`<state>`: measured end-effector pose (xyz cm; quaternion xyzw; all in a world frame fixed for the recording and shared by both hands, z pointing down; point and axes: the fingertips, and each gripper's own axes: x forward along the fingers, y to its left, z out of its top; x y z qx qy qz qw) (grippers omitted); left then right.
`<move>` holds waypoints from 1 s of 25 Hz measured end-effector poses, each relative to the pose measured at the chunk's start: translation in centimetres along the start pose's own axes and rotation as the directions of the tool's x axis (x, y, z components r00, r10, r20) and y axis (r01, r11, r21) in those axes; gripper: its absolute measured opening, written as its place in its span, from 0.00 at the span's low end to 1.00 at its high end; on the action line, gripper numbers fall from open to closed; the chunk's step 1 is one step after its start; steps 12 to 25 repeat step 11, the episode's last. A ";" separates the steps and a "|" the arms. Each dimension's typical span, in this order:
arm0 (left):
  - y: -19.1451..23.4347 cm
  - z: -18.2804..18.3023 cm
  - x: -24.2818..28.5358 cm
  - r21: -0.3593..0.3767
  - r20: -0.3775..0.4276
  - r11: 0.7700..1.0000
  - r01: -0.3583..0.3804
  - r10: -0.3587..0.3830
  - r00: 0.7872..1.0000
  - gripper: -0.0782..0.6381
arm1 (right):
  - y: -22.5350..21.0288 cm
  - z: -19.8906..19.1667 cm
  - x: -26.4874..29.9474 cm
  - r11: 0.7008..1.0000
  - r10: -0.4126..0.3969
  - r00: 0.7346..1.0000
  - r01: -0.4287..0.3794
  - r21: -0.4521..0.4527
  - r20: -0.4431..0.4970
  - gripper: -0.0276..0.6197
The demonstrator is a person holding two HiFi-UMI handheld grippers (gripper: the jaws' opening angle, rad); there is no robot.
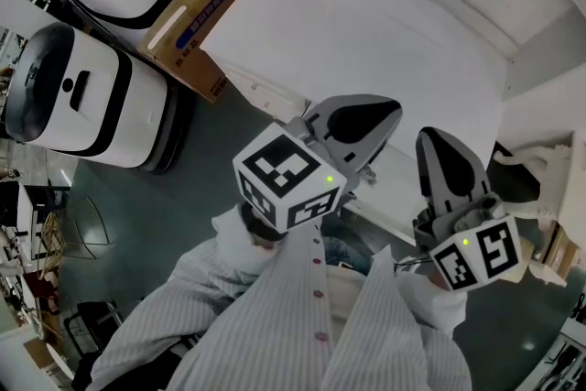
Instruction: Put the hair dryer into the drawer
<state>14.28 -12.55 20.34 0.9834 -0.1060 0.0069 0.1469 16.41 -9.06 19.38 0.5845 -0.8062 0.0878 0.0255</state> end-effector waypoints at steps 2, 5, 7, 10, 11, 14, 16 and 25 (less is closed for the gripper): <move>0.2 0.0 -0.1 -0.016 0.001 1.000 0.005 -0.005 1.000 0.12 | 0.1 0.1 0.0 1.000 0.001 1.000 -0.001 -0.002 -0.001 0.06; 0.5 0.2 -0.1 -0.038 0.011 0.999 0.007 -0.007 1.000 0.12 | 0.2 0.1 -0.1 1.000 0.003 1.000 -0.003 -0.004 -0.006 0.06; 0.8 0.2 0.0 -0.063 0.024 0.998 0.014 -0.013 1.000 0.12 | 0.2 0.2 -0.2 1.000 0.005 1.000 -0.005 -0.005 -0.002 0.06; 0.9 0.2 0.3 -0.099 0.043 0.994 0.040 -0.036 0.998 0.12 | 0.0 0.3 -0.3 1.000 -0.001 1.000 0.001 -0.013 0.007 0.06; 0.9 0.2 0.5 -0.107 0.049 0.993 0.048 -0.042 0.998 0.12 | -0.1 0.3 -0.4 1.000 -0.003 1.000 0.003 -0.016 0.010 0.06; 0.9 0.2 0.5 -0.107 0.049 0.993 0.048 -0.042 0.998 0.12 | -0.1 0.3 -0.4 1.000 -0.003 1.000 0.003 -0.016 0.010 0.06; 0.9 0.2 0.5 -0.107 0.049 0.993 0.048 -0.042 0.998 0.12 | -0.1 0.3 -0.4 1.000 -0.003 1.000 0.003 -0.016 0.010 0.06; 0.9 0.2 0.5 -0.107 0.049 0.993 0.048 -0.042 0.998 0.12 | -0.1 0.3 -0.4 1.000 -0.003 1.000 0.003 -0.016 0.010 0.06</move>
